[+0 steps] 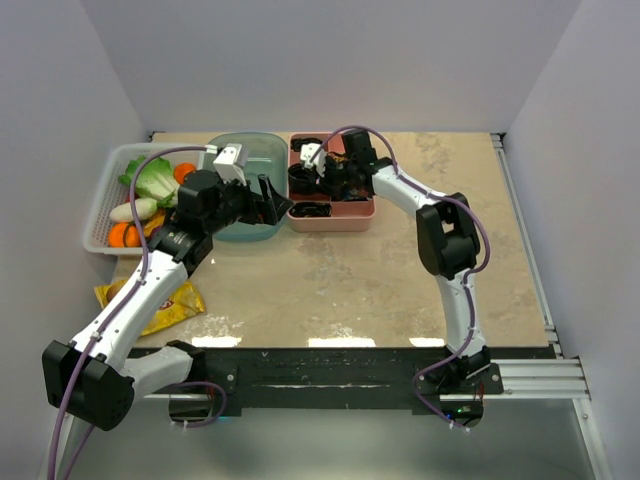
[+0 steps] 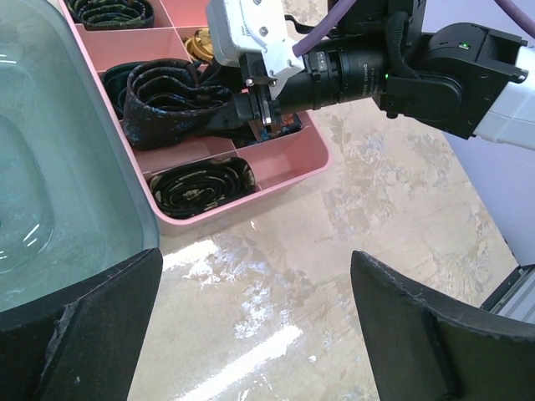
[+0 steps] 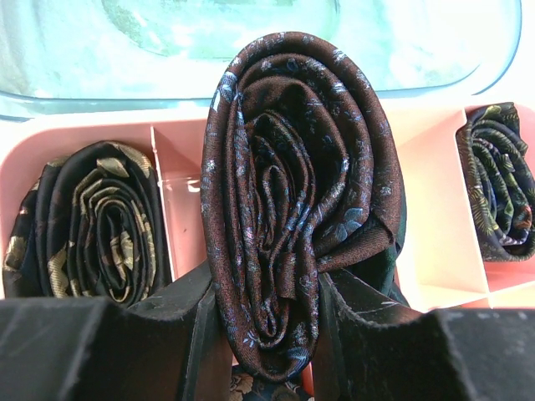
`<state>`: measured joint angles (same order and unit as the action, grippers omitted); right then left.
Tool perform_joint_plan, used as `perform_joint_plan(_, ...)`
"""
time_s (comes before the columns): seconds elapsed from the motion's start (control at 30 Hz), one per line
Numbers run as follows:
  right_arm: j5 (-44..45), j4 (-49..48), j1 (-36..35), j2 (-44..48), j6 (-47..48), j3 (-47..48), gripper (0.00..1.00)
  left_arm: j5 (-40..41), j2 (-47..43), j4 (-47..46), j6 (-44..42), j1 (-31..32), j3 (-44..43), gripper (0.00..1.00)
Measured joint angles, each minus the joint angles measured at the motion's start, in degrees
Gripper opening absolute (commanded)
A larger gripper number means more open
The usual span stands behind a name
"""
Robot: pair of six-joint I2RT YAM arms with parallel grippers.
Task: Roll the ties
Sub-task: Place the tie in the storage box.
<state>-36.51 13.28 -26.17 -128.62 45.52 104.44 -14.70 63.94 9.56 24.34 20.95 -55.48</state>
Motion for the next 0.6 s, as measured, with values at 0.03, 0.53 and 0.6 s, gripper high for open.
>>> perform_joint_plan(0.03, 0.0, 0.0, 0.0, -0.2, -0.1, 0.2, 0.00, 0.0, 0.0, 0.0, 0.0, 0.0, 0.0, 1.00)
perform_joint_plan(0.53, 0.2, -1.1, 0.0, -0.5, -0.4, -0.1, 0.00, 0.2, -0.8, 0.4, 0.0, -0.3, 0.5, 1.00)
perform_joint_plan(0.6, 0.3, -1.7, 0.0, -0.3, -0.6, -0.7, 0.00, 0.2, -0.8, 0.4, 0.0, -0.3, 1.0, 1.00)
